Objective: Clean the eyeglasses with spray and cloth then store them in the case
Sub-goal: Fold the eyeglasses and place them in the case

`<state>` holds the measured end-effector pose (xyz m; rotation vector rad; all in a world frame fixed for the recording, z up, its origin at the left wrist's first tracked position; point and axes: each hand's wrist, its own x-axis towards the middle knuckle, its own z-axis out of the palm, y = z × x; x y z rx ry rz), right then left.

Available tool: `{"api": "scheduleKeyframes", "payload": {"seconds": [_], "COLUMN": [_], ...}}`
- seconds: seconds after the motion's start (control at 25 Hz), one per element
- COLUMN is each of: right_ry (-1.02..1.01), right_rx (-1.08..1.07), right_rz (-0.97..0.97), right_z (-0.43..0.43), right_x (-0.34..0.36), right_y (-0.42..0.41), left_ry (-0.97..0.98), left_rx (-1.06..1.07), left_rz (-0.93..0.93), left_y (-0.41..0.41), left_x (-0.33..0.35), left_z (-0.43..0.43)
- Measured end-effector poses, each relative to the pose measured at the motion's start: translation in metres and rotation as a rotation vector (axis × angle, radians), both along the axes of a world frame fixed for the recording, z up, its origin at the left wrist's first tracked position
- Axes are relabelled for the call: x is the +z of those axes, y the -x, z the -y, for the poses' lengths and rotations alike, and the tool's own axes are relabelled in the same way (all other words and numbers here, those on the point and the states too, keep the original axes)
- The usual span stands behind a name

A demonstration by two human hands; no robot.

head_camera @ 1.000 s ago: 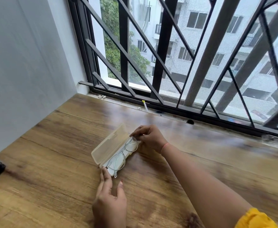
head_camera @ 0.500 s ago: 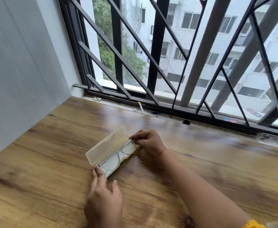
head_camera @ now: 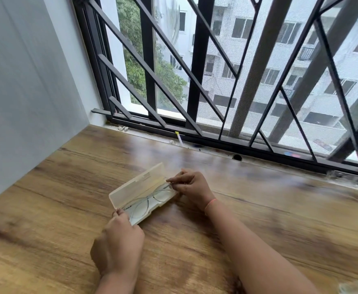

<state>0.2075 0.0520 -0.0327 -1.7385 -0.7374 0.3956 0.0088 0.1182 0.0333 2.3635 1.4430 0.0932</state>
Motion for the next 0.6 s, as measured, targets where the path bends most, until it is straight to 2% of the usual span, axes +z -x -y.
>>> {"api": "scheduleKeyframes", "payload": {"seconds": [0.16,0.36,0.6], "right_ry": [0.028,0.054,-0.009], "right_rx": [0.036,0.065,0.047], "right_rz": [-0.107,-0.1,-0.183], "right_z": [-0.001,0.0,0.004], "right_x": [0.005,0.002,0.006], "right_y": [0.0,0.001,0.006], "left_ry": [0.008,-0.001,-0.018], "left_rx": [-0.017,-0.028,-0.012], "left_rz": [-0.029,0.002,0.059], "left_y": [-0.001,-0.001,-0.002], "left_x": [-0.001,-0.006,-0.012], "left_z": [-0.009,-0.012,-0.013]}}
